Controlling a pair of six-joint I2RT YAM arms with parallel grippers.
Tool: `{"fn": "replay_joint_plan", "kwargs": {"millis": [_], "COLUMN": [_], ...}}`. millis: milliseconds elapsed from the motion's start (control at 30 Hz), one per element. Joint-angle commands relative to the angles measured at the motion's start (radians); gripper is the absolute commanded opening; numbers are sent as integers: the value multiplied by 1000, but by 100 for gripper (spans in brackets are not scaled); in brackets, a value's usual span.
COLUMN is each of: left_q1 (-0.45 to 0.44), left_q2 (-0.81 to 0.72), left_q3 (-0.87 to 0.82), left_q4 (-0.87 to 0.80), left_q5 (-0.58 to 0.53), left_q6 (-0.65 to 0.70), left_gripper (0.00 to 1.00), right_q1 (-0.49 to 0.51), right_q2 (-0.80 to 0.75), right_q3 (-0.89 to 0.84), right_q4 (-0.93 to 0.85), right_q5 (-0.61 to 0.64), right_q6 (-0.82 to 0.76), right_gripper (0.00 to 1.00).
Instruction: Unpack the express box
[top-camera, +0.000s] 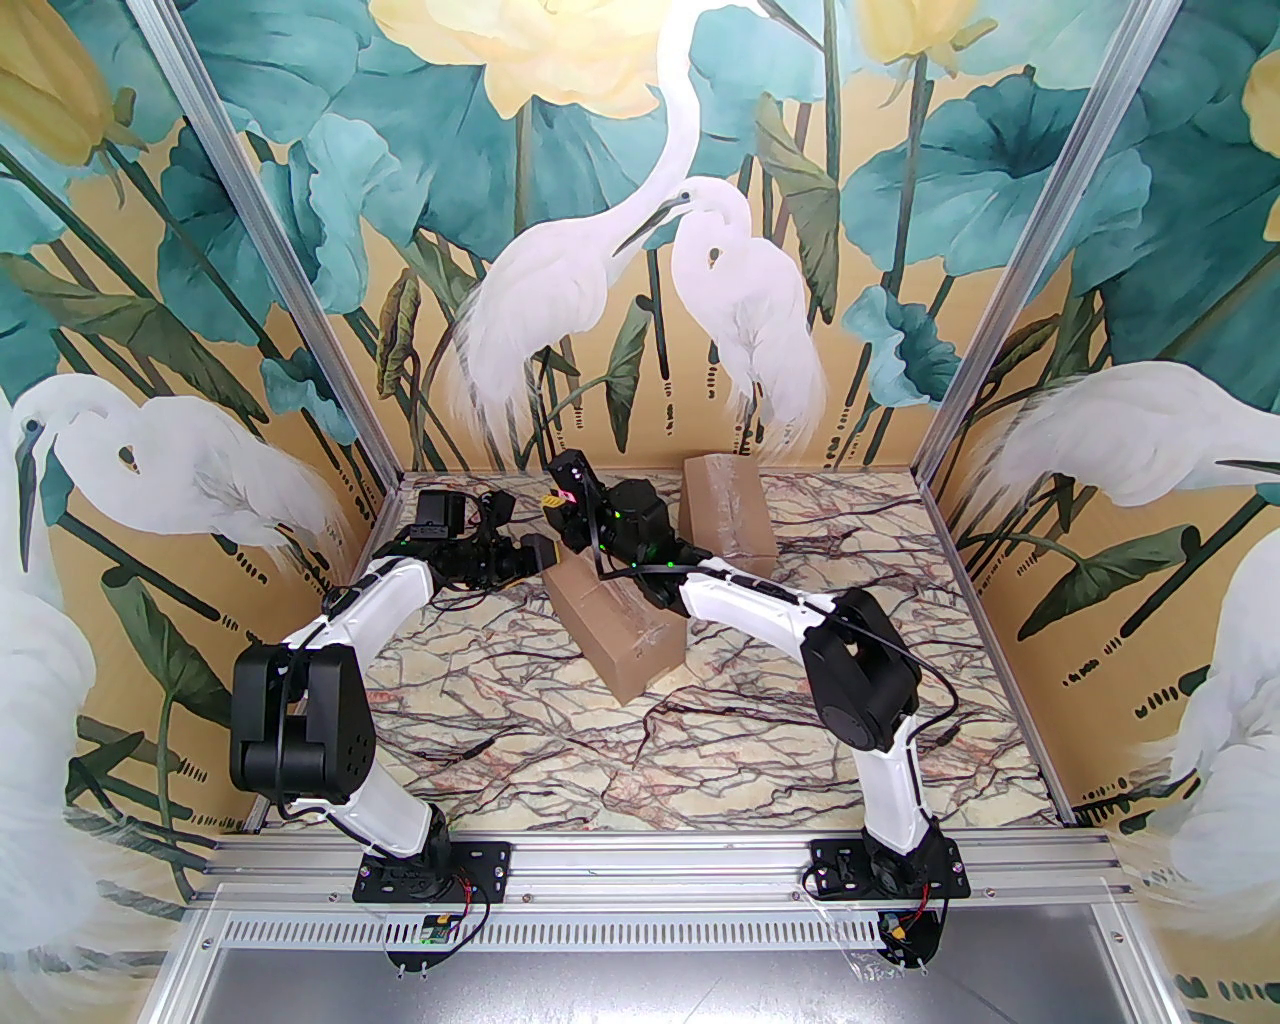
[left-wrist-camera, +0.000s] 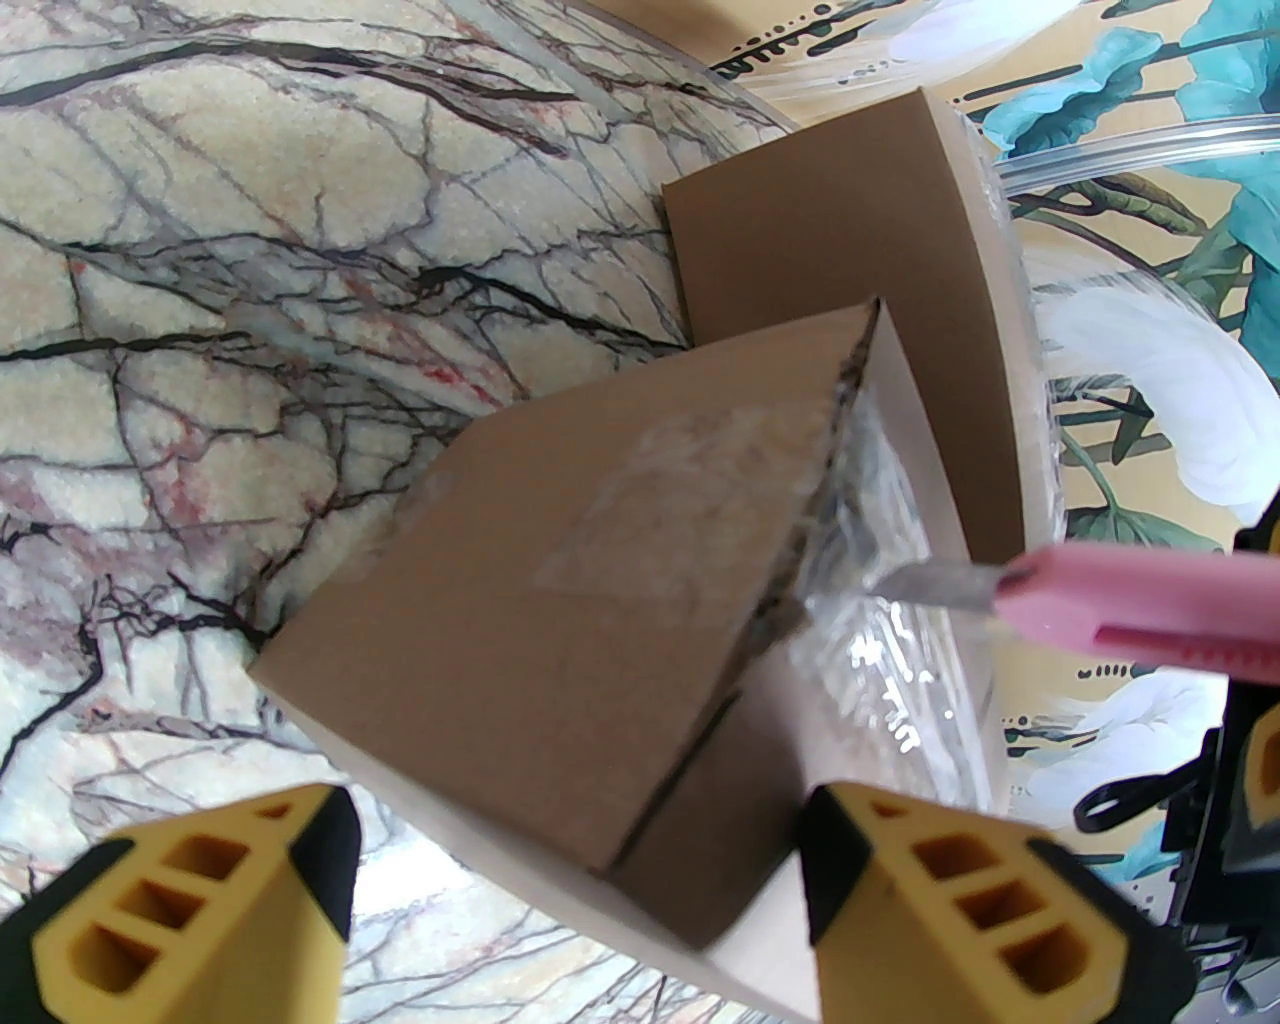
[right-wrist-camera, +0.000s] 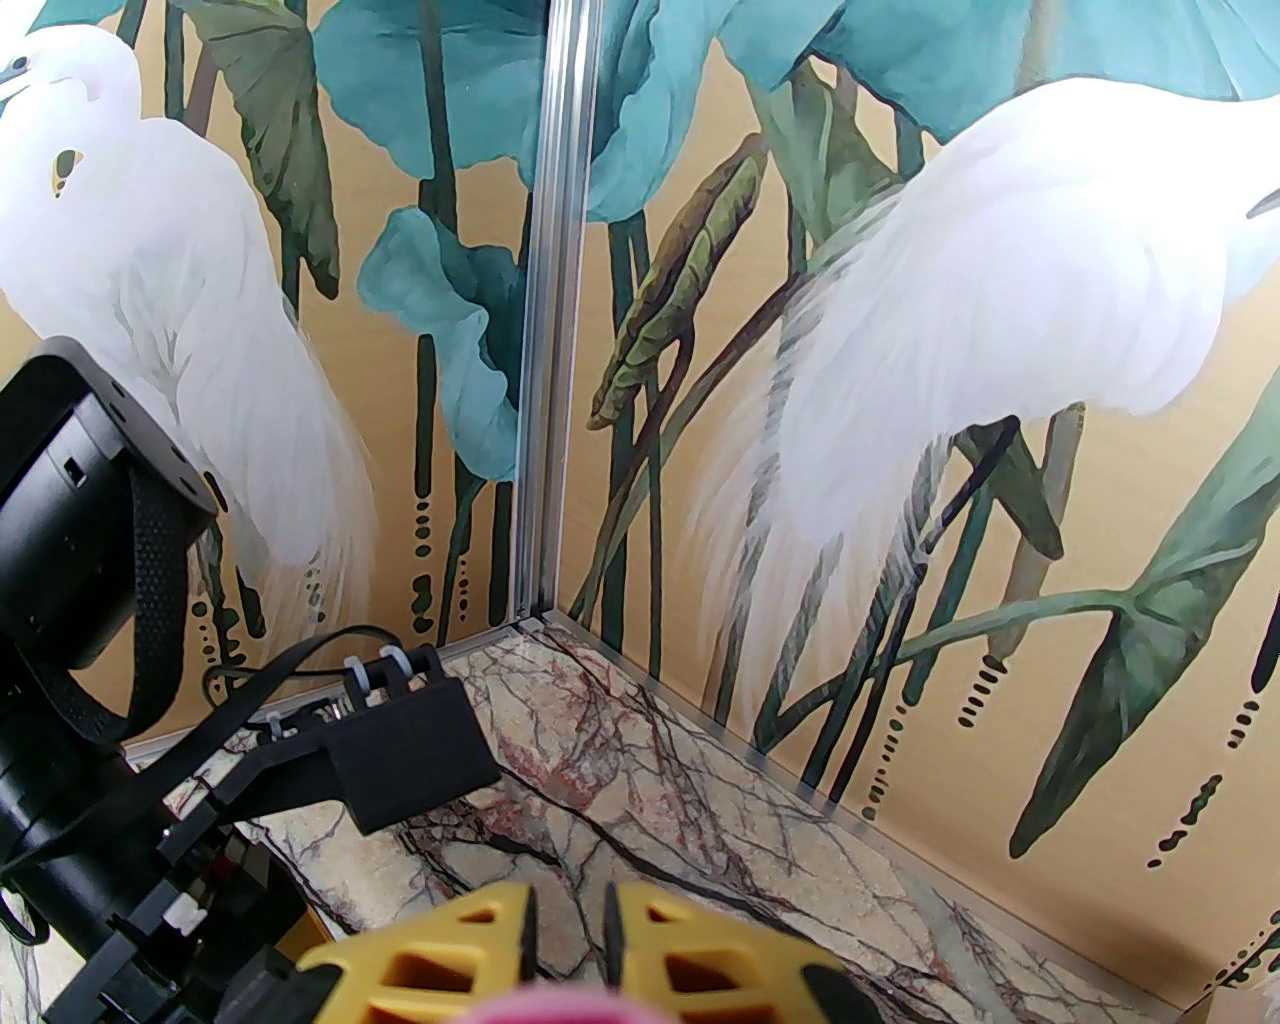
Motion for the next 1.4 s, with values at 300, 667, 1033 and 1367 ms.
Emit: {"fn": "replay_joint_plan", "kwargs": {"millis": [300,667,1033,1367], "left_q1": [2,2,2,2], "left_q2": [49,50,56,64], "left_q3": [-32,-29,-26,-25], "left_q4": [-62,-66,-64,-62], "left_q5": [-40,-41,-51,-59], "left_q6": [5,3,-6,-15], "left_gripper": [76,75,75,74], "right_q1": [1,2,1,4], "right_q2": [10,29,16,-8], "right_q3": [-7,-1,-24,-60], "right_q4": [109,59,52,51], "right_q5": [53,47,51,71], "right_q6": [-46,-42,-5,26], "right_gripper": [0,0,0,0]}}
